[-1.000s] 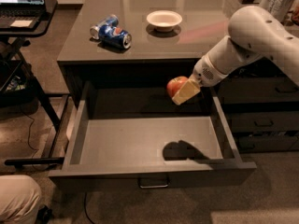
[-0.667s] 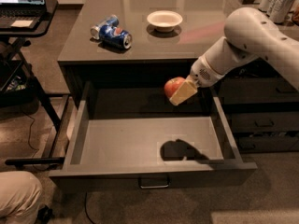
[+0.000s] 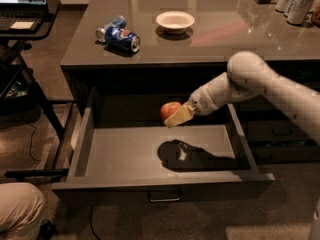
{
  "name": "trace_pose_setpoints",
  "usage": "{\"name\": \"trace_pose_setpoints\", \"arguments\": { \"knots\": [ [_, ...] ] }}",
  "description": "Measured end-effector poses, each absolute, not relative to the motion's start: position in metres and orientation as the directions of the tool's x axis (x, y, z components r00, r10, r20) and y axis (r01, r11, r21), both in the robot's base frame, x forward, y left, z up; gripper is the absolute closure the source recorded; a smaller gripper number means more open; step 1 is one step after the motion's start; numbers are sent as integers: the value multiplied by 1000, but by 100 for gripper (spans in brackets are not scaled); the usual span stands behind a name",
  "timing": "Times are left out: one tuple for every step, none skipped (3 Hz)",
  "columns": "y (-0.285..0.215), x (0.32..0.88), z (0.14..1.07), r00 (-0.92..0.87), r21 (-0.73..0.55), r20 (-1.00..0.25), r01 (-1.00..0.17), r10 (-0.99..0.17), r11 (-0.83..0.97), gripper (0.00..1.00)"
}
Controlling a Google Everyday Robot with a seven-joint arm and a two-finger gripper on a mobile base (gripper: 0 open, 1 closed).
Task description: Place apple into top drawer
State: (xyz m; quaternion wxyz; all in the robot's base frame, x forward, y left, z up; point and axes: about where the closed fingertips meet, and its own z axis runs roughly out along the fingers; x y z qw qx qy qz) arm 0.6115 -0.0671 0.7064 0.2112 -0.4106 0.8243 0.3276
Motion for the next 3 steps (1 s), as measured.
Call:
{"name": "trace_pose_setpoints", "arguments": {
  "knots": [
    [-36, 622, 670, -605, 469, -678, -793, -418, 389, 81],
    [-17, 632, 657, -601, 503, -717, -797, -353, 335, 57],
    [-14, 637, 657, -585, 501, -748, -807, -312, 314, 34]
  ]
}}
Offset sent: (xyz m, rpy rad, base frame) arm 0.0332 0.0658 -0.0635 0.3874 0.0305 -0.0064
